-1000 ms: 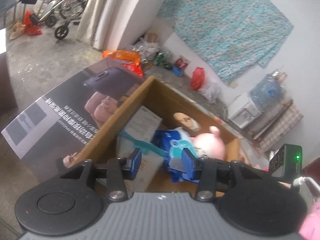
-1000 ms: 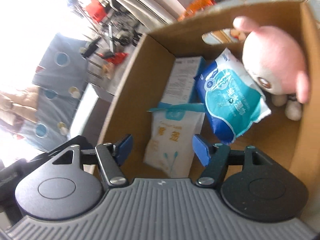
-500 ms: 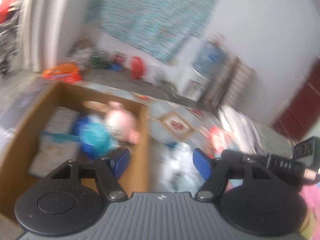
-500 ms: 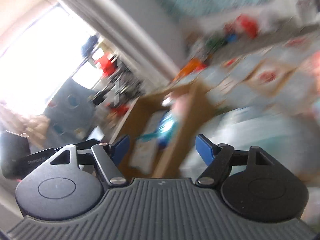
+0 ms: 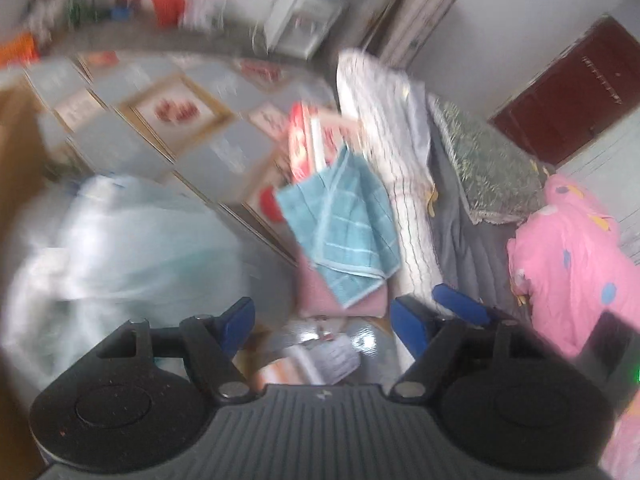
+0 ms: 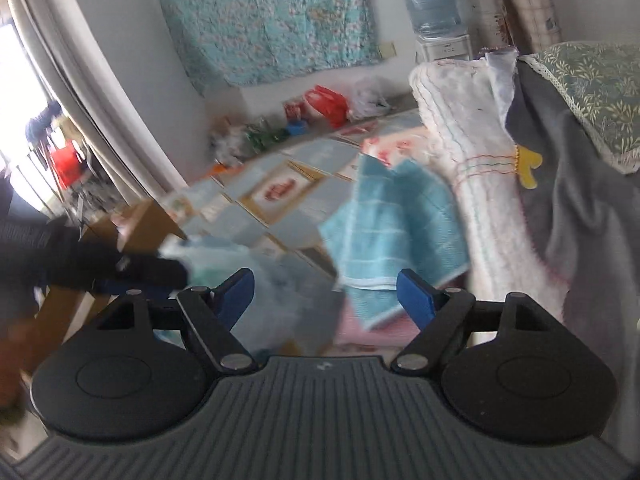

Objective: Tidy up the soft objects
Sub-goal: 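Move the left tool back over the table clutter, then lower the left gripper onto the light-blue checked towel and close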

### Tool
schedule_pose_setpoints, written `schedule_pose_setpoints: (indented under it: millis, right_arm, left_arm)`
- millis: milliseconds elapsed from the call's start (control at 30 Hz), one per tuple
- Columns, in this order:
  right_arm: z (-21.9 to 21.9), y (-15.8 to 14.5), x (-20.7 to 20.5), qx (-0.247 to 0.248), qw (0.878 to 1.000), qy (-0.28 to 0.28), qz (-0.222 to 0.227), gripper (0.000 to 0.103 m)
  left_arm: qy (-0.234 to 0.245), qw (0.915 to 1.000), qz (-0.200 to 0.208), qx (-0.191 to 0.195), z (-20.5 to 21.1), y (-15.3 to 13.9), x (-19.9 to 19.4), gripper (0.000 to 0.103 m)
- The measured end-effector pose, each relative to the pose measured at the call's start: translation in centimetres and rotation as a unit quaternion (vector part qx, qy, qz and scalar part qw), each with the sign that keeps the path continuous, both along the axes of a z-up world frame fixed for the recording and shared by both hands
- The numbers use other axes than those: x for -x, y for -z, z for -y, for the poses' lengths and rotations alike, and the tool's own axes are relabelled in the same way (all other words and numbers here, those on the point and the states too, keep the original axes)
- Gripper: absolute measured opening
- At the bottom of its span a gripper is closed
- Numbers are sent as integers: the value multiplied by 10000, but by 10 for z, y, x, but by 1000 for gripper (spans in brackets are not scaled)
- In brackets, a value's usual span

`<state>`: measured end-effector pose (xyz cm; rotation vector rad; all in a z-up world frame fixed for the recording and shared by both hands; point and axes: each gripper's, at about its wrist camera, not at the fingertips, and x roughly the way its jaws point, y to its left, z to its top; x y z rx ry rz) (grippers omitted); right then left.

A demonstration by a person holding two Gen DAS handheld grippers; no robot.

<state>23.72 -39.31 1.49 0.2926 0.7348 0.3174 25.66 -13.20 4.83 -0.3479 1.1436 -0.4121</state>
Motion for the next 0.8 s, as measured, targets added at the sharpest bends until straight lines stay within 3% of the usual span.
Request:
schedule_pose_setpoints:
  millis: [200, 400, 733, 800]
  right_arm:
    - [-19, 28, -38, 652, 9975, -234, 123, 81]
    - [-17, 55, -79, 916, 9954, -235, 150, 81]
    - [-13, 94, -109, 778, 9967, -227, -42, 81]
    - [-11, 96, -111, 709, 9973, -187, -40, 75]
  left_arm:
    - [-149, 9989, -449, 17, 37, 34, -58, 85]
    - [-291, 9963, -799, -79, 61, 60, -96, 88]
    - [-496, 9917, -1176, -178, 79, 93, -134, 88]
    - [-522, 9908, -1240, -167, 82, 98, -138, 88]
